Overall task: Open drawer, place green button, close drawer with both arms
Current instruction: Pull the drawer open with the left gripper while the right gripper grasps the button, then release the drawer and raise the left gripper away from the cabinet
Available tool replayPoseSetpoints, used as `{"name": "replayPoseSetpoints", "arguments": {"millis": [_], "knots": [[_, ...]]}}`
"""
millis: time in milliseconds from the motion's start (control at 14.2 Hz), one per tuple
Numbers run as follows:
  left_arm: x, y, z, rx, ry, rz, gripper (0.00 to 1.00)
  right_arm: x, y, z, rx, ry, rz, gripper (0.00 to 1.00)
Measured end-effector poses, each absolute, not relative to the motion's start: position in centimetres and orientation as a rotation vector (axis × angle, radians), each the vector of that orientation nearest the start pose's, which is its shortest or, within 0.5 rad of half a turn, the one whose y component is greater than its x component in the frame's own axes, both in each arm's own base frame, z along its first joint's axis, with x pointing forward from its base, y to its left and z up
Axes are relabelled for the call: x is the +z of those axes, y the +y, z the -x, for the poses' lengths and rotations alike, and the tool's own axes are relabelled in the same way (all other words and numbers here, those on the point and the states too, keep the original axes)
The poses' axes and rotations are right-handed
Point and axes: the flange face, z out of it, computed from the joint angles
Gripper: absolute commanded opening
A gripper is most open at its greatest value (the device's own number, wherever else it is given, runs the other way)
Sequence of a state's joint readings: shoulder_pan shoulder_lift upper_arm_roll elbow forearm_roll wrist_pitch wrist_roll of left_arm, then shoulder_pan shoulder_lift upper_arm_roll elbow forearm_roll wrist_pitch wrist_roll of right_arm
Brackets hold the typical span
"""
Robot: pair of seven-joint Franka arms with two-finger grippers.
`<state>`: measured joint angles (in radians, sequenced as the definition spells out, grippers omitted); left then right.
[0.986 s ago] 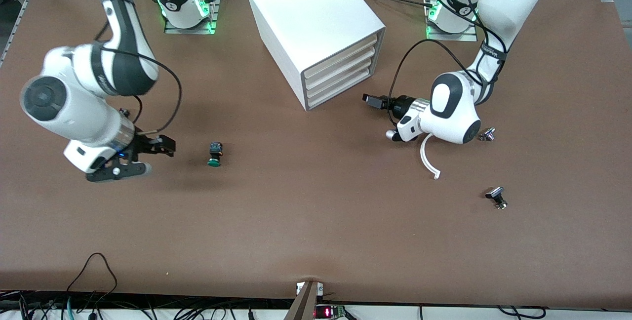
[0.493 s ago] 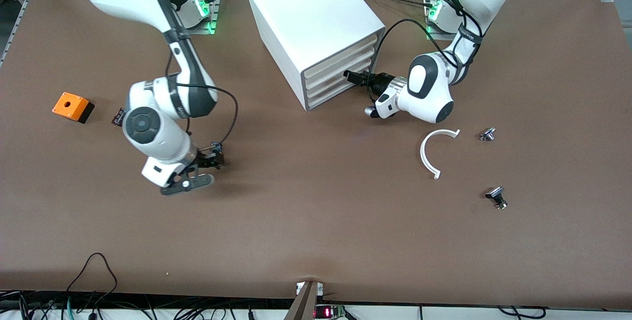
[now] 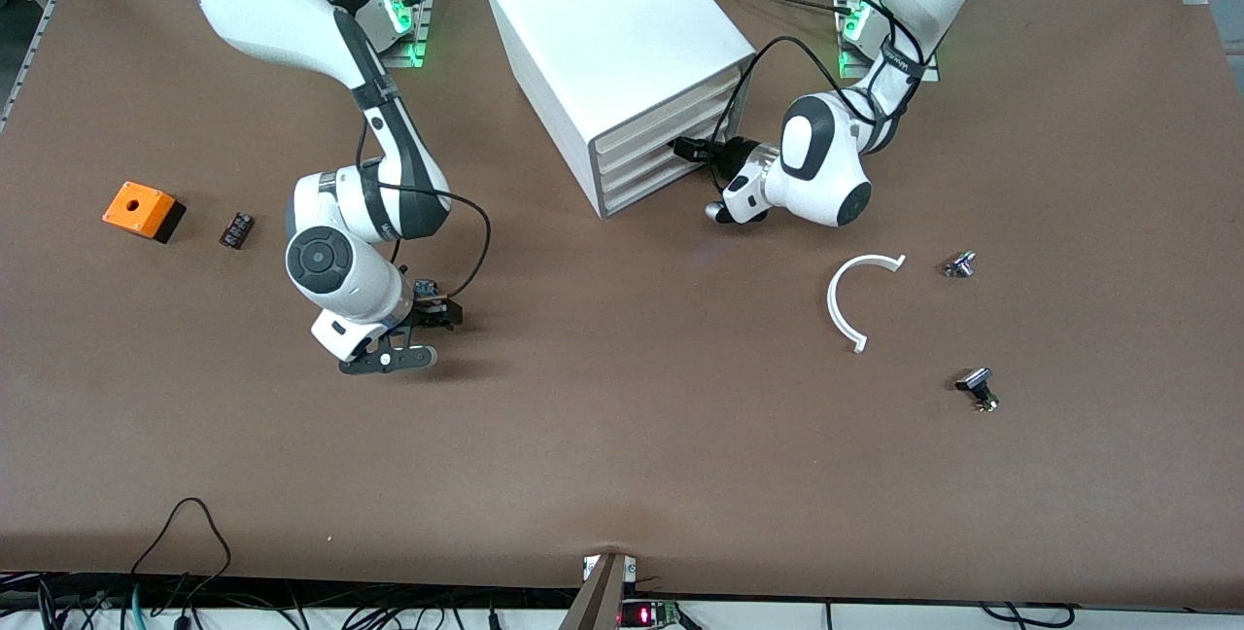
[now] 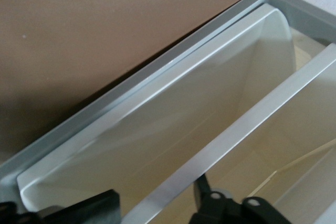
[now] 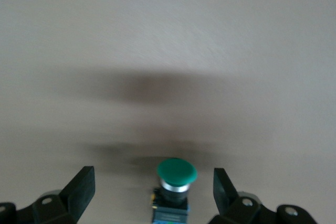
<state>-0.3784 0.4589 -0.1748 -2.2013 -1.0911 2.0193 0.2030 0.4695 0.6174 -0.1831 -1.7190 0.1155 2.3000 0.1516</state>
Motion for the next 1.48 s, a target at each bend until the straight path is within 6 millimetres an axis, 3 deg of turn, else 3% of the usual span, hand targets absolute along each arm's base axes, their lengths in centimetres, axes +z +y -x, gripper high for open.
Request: {"name": "replayPoseSetpoints", "arguments": {"millis": [211,423,493,563,915,1056,1197,1338,1479], "knots": [[16.2,-30.1,-40.7,-0.863,0.118,-2.252,0.0,21.5,18.2,-61.8,0.014,-0.05,3.167,1.0],[17.3,-25.1,-45.9,-0.733,0.164,-2.295,0.0,20.5,17.3,-59.5,0.029,0.074,3.168,1.0],[17.9,-23.5,-47.7,-0.69,0.165,-2.317,0.53,20.2,17.2,-59.0,0.037,0.106,3.167,1.0],[18.6,-22.4,-49.2,-0.652,0.169,-2.331,0.99,20.0,17.3,-58.6,0.045,0.124,3.167,1.0],[20.0,-20.6,-52.3,-0.507,0.209,-2.375,1.0,19.2,18.8,-57.5,0.063,0.15,3.16,0.99],[21.2,-20.5,-53.8,-0.415,0.157,-2.439,1.0,18.8,19.1,-57.3,0.049,0.148,3.158,0.88],[24.7,-18.8,-56.7,-0.282,-0.004,-2.579,1.0,18.2,19.0,-57.2,0.043,0.148,3.159,0.77],[30.1,-13.9,-60.1,-0.113,-0.051,-2.669,1.0,17.6,19.0,-57.1,0.044,0.148,3.163,0.56],[34.3,-9.3,-61.6,0.011,-0.021,-2.694,1.0,17.5,19.1,-57.2,0.038,0.146,3.161,0.38]]}}
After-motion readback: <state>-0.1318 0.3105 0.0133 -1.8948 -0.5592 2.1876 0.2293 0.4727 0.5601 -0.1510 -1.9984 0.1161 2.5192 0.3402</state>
